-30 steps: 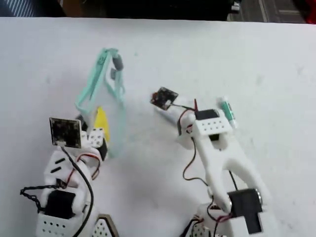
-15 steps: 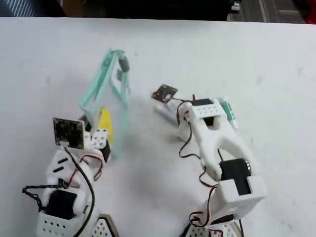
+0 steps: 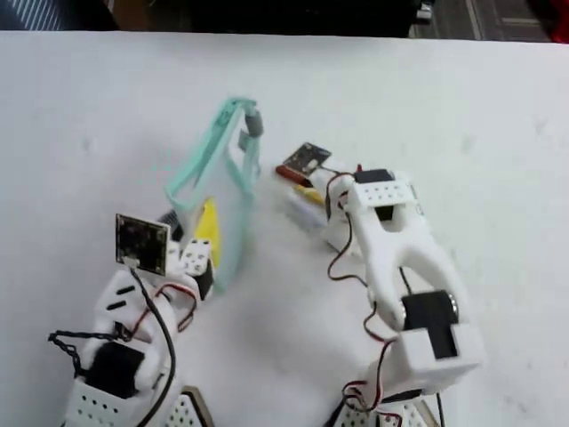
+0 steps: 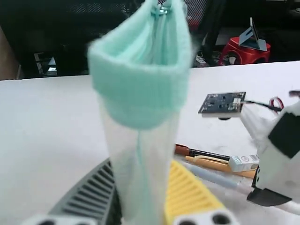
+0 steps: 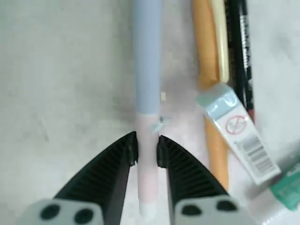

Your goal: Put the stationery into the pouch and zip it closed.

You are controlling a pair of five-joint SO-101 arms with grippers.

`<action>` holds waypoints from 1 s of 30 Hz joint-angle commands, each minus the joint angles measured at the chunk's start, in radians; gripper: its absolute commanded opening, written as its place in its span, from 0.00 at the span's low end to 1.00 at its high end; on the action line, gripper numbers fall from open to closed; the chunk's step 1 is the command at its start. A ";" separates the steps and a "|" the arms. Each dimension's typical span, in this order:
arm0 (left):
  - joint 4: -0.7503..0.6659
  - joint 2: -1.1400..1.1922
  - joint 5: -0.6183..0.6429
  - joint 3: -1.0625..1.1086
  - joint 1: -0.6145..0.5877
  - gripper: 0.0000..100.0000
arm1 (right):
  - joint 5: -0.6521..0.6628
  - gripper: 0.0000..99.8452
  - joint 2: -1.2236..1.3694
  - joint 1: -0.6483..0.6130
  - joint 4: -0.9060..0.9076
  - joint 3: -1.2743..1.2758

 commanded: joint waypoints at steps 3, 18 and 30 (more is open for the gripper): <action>0.051 -0.028 0.002 -0.048 0.076 0.03 | -0.012 0.02 -0.328 0.021 0.193 -0.023; 0.074 -0.028 -0.060 -0.061 0.194 0.08 | -0.241 0.02 -0.937 -0.081 0.394 -0.448; 0.187 -0.028 -0.051 -0.109 0.194 0.22 | -0.664 0.02 -0.937 -0.452 0.145 -0.563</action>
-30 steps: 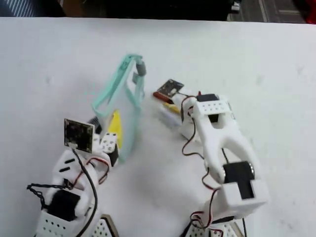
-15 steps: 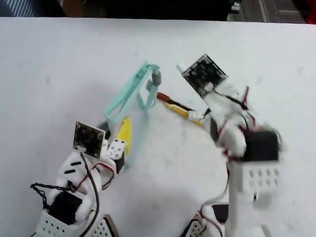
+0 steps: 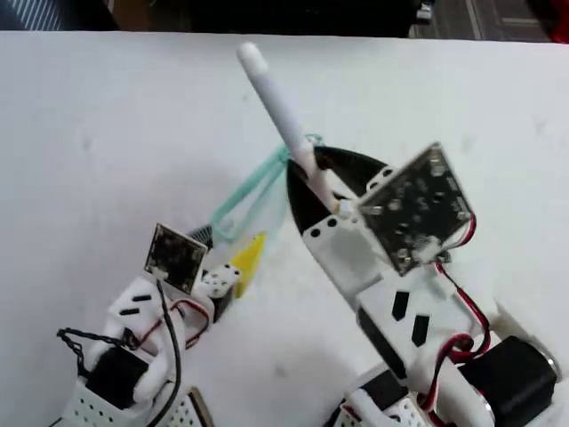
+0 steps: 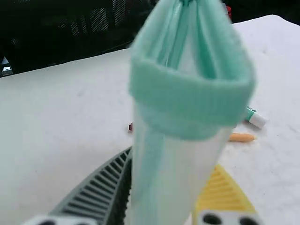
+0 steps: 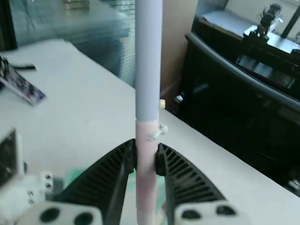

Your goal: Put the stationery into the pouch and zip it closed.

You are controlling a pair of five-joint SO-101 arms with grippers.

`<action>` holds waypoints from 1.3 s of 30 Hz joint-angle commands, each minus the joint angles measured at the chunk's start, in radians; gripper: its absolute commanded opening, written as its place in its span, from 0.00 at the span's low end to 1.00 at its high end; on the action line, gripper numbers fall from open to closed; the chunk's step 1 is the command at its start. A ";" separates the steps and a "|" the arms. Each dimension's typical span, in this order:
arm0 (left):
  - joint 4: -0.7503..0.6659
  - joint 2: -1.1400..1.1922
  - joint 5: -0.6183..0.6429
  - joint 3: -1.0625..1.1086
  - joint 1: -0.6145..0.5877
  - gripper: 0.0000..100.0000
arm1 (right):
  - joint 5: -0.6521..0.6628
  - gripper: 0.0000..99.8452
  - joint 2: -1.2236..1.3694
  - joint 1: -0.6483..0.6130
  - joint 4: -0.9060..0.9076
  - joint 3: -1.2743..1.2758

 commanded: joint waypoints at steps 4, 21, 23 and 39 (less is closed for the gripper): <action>0.060 -0.007 0.017 -0.089 0.022 0.23 | -0.132 0.02 -0.007 -0.033 -0.130 0.075; 0.052 -0.007 0.017 -0.087 0.013 0.23 | -0.129 0.02 -0.015 -0.099 -0.499 0.546; 0.052 -0.007 0.017 -0.087 0.013 0.23 | -0.123 0.02 -0.016 -0.101 -0.467 0.542; 0.051 -0.007 0.017 -0.086 -0.013 0.23 | 0.129 0.26 -0.016 -0.160 -0.110 0.419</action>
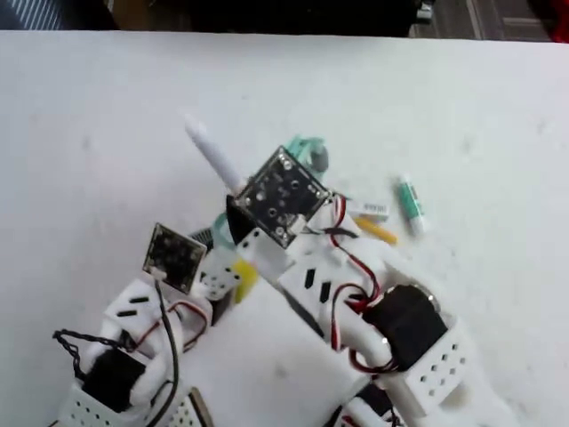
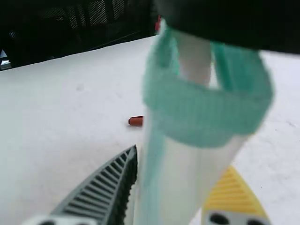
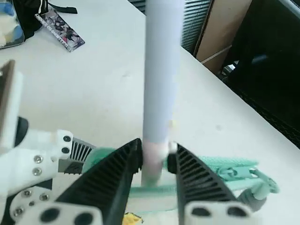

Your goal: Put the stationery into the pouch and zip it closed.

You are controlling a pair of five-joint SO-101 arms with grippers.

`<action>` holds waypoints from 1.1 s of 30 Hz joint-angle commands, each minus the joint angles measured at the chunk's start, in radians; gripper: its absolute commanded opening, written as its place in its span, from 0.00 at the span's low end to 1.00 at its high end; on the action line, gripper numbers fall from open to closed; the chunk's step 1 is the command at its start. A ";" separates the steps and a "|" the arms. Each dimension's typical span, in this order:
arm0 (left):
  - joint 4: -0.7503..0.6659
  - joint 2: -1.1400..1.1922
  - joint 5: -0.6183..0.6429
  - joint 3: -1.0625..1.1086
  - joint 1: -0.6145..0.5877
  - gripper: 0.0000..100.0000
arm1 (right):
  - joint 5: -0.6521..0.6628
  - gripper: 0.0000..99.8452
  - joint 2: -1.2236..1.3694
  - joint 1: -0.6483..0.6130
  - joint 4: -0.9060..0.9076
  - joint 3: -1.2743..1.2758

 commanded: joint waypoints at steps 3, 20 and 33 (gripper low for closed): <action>-0.005 -0.010 0.014 -0.054 -0.012 0.23 | 0.018 0.33 0.002 -0.013 0.153 -0.193; -0.006 -0.010 0.005 -0.057 -0.012 0.06 | 0.018 0.28 0.015 0.335 0.120 -0.284; -0.083 -0.010 0.031 -0.051 -0.294 0.02 | 0.018 0.28 0.450 0.516 0.008 -0.259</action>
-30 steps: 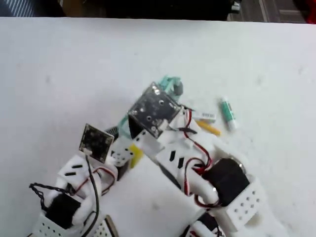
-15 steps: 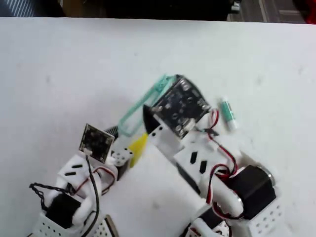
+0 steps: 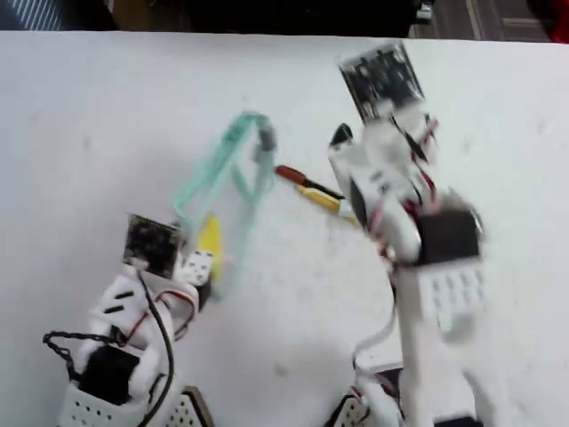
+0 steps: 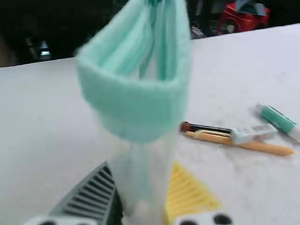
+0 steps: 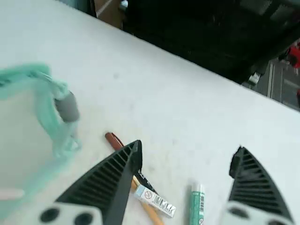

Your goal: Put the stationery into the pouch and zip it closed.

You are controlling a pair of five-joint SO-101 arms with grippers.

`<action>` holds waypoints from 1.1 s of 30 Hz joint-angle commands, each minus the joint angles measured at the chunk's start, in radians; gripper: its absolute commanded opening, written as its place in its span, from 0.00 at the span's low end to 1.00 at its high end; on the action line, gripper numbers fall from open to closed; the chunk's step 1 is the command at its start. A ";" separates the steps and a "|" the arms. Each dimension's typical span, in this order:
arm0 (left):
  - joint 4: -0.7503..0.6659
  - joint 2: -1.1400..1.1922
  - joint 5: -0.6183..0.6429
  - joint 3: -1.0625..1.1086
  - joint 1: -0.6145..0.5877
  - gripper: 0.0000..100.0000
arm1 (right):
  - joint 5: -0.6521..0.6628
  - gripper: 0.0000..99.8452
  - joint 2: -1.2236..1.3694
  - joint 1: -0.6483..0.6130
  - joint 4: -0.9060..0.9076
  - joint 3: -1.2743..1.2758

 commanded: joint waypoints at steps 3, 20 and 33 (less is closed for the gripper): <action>-0.066 -0.025 0.146 -0.055 -0.289 0.02 | 0.011 0.28 0.283 -0.038 -0.077 -0.012; -0.064 -0.025 0.218 -0.066 -0.381 0.02 | 0.160 0.19 0.943 -0.125 -0.193 -0.250; -0.063 -0.025 0.206 -0.066 -0.338 0.02 | 0.161 0.16 1.342 -0.077 -0.015 -0.707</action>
